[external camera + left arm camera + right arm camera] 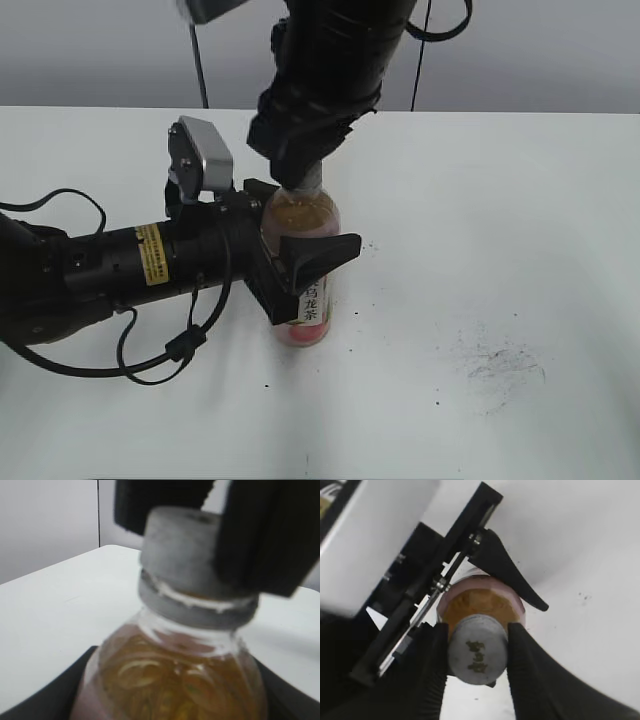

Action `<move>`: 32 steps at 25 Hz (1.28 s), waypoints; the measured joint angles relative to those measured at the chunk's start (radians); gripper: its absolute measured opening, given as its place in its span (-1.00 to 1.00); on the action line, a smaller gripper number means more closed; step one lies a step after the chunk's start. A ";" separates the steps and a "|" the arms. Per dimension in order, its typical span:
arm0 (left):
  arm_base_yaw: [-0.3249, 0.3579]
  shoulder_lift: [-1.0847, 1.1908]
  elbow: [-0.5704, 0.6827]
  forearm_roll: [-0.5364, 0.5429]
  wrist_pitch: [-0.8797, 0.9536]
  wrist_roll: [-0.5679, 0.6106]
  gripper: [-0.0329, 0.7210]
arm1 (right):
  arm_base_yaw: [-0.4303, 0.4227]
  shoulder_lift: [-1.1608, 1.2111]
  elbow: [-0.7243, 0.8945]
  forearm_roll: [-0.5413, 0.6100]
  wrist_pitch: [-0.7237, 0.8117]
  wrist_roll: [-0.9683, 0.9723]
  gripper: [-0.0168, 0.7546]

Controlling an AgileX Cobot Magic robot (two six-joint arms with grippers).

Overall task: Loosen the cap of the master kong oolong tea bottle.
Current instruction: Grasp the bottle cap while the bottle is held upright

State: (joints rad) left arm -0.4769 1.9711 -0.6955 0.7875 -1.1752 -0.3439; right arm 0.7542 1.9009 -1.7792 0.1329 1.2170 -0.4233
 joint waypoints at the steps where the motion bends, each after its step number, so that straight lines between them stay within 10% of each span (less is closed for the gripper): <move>1: 0.000 0.000 0.000 0.000 -0.001 0.000 0.27 | 0.000 0.000 0.000 0.001 0.000 -0.075 -0.25; 21: 0.001 0.000 0.000 0.007 -0.003 0.005 0.27 | -0.004 -0.001 0.000 0.045 0.021 -2.086 -0.25; 26: 0.001 0.000 0.000 0.006 -0.003 0.003 0.27 | -0.006 -0.002 0.000 0.043 0.021 -2.190 -0.25; 32: 0.001 0.000 0.000 0.004 -0.002 0.003 0.27 | -0.003 -0.002 0.000 0.020 0.017 -1.866 -0.24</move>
State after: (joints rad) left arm -0.4762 1.9711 -0.6955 0.7917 -1.1771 -0.3405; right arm 0.7511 1.8986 -1.7792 0.1527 1.2342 -2.2897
